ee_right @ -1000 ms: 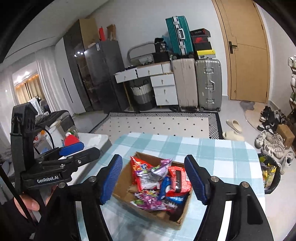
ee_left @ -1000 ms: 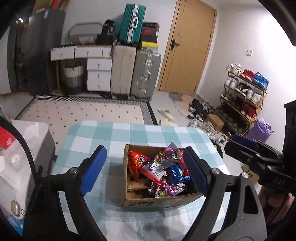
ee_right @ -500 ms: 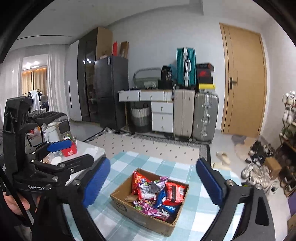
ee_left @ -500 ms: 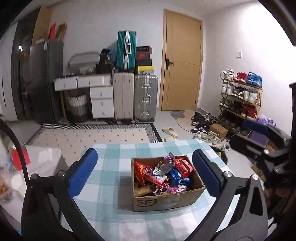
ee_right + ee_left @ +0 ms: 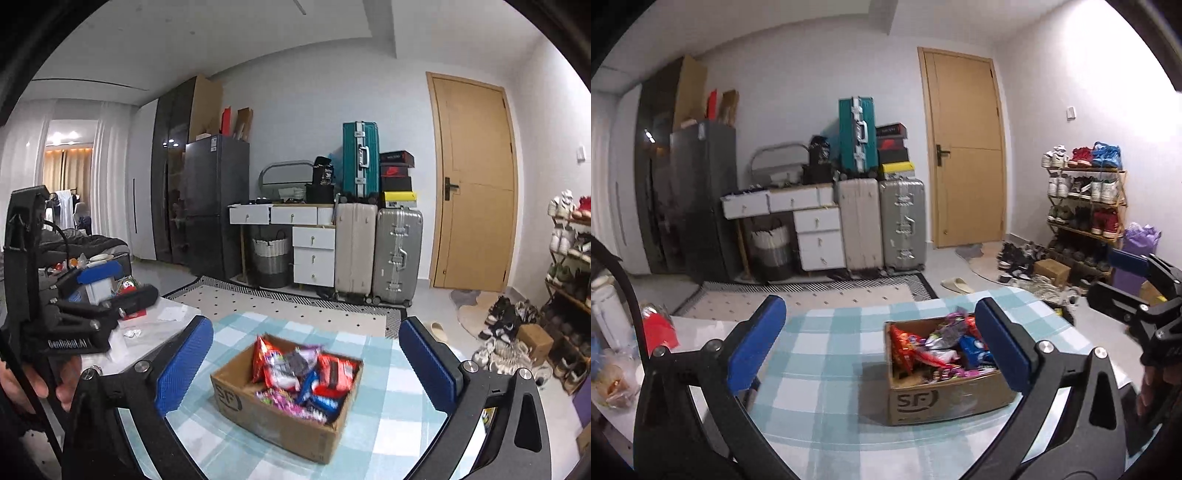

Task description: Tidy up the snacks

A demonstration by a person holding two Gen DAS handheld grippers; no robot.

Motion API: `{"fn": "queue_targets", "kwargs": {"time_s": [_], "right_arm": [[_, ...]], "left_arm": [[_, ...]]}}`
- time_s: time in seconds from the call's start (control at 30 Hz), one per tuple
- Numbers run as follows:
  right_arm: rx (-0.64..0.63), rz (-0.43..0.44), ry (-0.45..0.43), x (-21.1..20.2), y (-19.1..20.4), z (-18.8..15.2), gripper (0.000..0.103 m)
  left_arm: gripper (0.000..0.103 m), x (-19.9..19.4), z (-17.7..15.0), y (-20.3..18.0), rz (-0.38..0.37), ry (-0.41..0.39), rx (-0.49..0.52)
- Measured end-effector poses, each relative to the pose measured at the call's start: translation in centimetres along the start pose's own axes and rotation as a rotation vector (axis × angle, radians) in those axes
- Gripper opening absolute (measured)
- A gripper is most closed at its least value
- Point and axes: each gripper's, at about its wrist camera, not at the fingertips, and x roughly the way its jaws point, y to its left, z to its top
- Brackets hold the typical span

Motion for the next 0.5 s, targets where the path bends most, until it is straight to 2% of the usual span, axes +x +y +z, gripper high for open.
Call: {"fn": "queue_targets", "kwargs": {"time_s": [0.1,0.23,0.4,0.5], "right_arm": [[0.017,-0.015,0.001,-0.3,-0.7,-2.6,0.102],[0.016,-0.041,-0.014,-0.8,-1.3,-5.9,0.102],[0.041,-0.07,-0.044,-1.6,-2.3,-9.5,0.102],[0.061,-0.062,-0.034,-1.6,-2.7,-11.5,0.102]], "left_arm": [[0.102,-0.1,-2.2,-0.1,0.008,-0.012,0.013],[0.102,0.3,-5.7,0.7,0.013,0.008,-0.043],[0.102,1.8,-10.5,1.6,0.135,0.039,-0.075],[0.102,2.2,-13.3,2.2,0.139,0.061,-0.108]]}}
